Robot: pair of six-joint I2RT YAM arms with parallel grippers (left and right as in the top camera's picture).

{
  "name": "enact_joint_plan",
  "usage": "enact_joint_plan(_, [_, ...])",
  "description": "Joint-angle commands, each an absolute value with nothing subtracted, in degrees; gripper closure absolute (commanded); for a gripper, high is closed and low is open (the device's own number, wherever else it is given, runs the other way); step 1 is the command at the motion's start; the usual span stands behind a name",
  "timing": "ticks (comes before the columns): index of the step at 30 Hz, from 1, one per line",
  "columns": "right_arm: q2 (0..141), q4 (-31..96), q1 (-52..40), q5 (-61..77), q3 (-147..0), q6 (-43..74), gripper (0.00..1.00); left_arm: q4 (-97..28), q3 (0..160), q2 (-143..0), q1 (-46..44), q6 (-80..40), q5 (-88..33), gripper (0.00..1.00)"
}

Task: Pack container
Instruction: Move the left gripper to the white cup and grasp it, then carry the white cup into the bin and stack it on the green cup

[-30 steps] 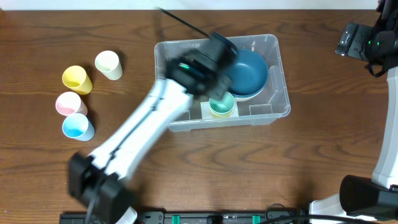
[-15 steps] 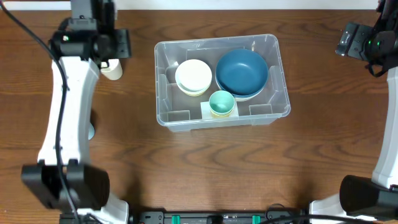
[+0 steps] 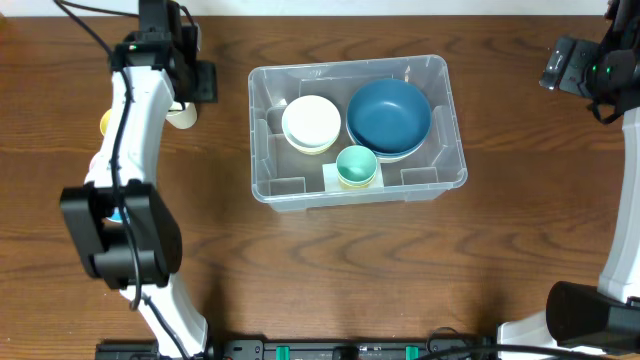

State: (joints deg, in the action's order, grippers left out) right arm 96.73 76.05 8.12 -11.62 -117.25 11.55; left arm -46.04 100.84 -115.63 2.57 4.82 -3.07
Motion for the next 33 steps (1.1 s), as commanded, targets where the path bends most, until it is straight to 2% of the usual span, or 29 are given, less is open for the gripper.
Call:
enact_joint_plan(1, [96.66, 76.12, 8.23, -12.01, -117.3, 12.19, 0.01, -45.98, 100.84, -118.98, 4.01, 5.78, -3.4, 0.4])
enact_joint_plan(11, [96.66, 76.12, 8.23, -12.01, -117.3, 12.19, 0.01, -44.8, 100.73, -123.98, 5.45, 5.78, -3.42, 0.4])
enact_joint_plan(13, [96.66, 76.12, 8.23, -12.01, -117.3, 12.19, 0.01, -44.58, 100.62, -124.79, 5.45, 5.78, -3.42, 0.48])
enact_joint_plan(17, [96.66, 76.12, 8.29, -12.01, -117.3, 12.19, 0.01, -44.75, 100.62, -125.93, 5.45, 5.76, -3.42, 0.79])
enact_joint_plan(18, [96.66, 76.12, 8.29, -12.01, -117.3, 12.19, 0.01, -44.86, 100.62, -125.93, 5.45, 5.78, -3.42, 0.81])
enact_joint_plan(19, [96.66, 76.12, 8.29, -12.01, -117.3, 12.19, 0.01, -44.91, 100.62, -125.93, 5.45, 5.76, -3.42, 0.91])
enact_joint_plan(20, [96.66, 76.12, 8.27, -12.01, -117.3, 12.19, 0.01, -45.1, 100.64, -125.91, 5.43, 5.76, -3.42, 0.94])
enact_joint_plan(27, [96.66, 76.12, 8.23, -12.01, -117.3, 12.19, 0.01, -48.4, 100.9, -124.33, 5.04, 2.59, -3.53, 0.94])
enact_joint_plan(33, [96.66, 76.12, 8.23, -12.01, -117.3, 12.19, 0.01, -50.83, 100.92, -115.98, 2.5, -0.34, -4.1, 0.94])
